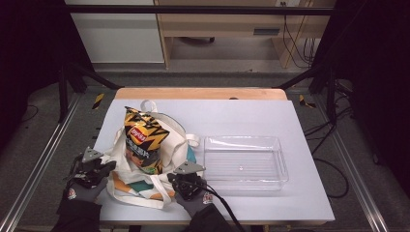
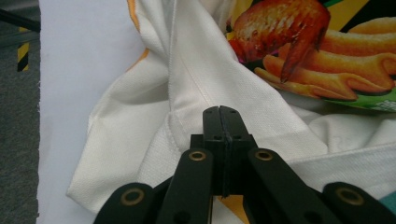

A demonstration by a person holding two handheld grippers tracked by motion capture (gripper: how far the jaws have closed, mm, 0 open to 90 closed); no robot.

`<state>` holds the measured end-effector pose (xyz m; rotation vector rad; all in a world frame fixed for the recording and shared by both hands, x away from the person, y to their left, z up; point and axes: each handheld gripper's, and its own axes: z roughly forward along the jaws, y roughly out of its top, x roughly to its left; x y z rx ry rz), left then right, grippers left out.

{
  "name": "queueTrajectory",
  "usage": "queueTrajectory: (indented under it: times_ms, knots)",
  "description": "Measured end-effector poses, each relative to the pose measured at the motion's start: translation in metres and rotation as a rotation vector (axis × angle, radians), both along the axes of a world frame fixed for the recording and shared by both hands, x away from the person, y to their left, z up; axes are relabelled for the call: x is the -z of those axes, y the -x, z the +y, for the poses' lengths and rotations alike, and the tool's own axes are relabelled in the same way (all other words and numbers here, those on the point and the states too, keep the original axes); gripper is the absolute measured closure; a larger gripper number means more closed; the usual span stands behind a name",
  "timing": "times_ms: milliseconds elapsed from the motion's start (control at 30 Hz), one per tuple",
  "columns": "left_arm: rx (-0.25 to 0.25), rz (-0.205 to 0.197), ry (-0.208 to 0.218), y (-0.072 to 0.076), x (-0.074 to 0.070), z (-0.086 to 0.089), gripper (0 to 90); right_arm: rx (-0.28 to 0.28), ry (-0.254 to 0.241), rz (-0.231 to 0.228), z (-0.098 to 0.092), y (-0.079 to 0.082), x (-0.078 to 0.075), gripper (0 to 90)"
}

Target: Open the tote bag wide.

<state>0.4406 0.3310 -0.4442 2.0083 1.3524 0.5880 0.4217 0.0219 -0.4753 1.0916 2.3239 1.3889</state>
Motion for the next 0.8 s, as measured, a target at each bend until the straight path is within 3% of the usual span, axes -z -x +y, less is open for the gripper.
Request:
queueTrajectory:
  times_ms: [267,333,433,500,700,800]
  knots:
    - [-0.003,0.003,-0.005,-0.004,0.004,-0.001,89.8,0.014,-0.003,0.007,-0.001,0.001,0.004,90.0]
    - [-0.005,-0.003,-0.020,-0.005,0.005,-0.002,89.8,0.016,-0.002,0.003,-0.001,0.001,0.005,90.0]
    - [0.002,0.019,-0.060,-0.007,0.011,-0.006,89.8,0.019,0.001,0.004,0.000,0.002,0.006,90.0]
    - [0.007,0.036,-0.052,-0.009,0.013,-0.006,89.8,0.026,-0.002,0.013,0.000,0.002,0.007,90.0]
    - [0.005,0.023,-0.015,-0.008,0.008,-0.006,89.7,0.023,-0.002,0.006,-0.001,0.002,0.008,90.0]
    - [-0.002,-0.045,0.036,-0.008,-0.005,-0.006,89.4,0.021,-0.007,0.007,-0.001,0.002,0.009,90.0]
